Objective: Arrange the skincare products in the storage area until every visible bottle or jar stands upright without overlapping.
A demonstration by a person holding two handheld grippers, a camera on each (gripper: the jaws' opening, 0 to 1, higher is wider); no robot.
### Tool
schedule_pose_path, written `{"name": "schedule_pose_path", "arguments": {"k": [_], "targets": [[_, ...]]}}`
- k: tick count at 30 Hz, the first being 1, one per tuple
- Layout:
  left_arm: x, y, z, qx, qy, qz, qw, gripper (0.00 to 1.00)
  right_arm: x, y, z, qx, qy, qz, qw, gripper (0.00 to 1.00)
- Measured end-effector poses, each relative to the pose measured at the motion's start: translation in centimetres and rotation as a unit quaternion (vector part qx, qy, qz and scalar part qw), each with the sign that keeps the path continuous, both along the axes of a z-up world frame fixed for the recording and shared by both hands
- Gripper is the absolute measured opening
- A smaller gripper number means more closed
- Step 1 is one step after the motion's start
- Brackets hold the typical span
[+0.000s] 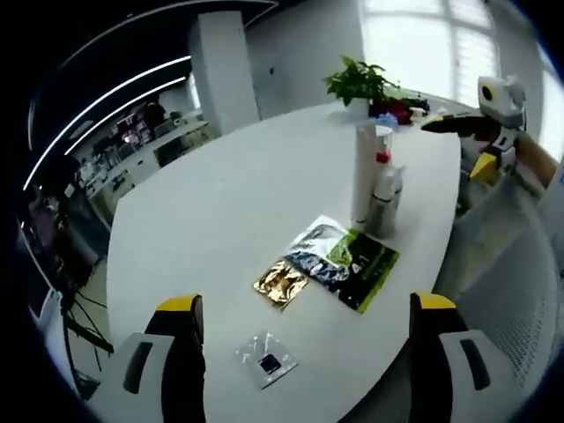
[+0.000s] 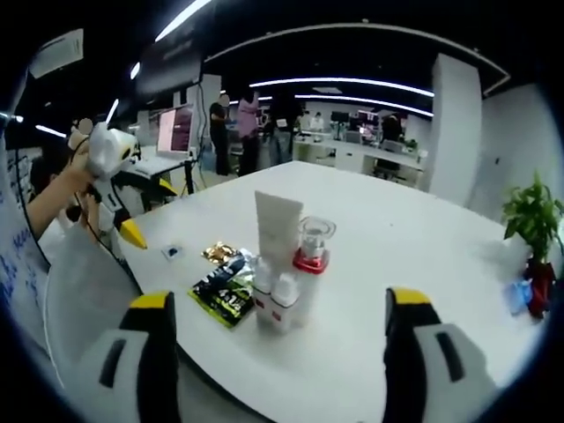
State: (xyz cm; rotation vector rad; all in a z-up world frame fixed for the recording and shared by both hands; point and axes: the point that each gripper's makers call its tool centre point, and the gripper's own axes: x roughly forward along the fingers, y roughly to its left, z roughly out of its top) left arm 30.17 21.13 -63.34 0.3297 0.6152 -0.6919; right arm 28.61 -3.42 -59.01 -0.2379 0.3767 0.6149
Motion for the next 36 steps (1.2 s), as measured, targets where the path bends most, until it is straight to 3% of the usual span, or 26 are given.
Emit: {"name": "schedule_pose_path", "arguments": {"k": [19,28,31,36], "targets": [[-1.3,3.0,-0.6,-0.022,0.009,0.092,0.9955,0.94,0.4,0.0,-0.1,0.003,0.008,0.002,1.0000,0.99],[-0.4,4.1,-2.6,-0.007,0.039,0.126,0.9912,0.91,0.2,0.0,-0.3,0.004,0.009,0.002,1.0000,0.99],[0.0,4.6,-3.8,-0.016,0.064,0.150,0.9865,0.87,0.1,-0.1,-0.4,0.004,0.010,0.000,0.9999,0.99],[0.4,5.9,-5.3,0.005,0.091,0.186,0.9782,0.81,0.0,-0.3,-0.5,0.002,0.011,-0.001,0.9999,0.99]]}}
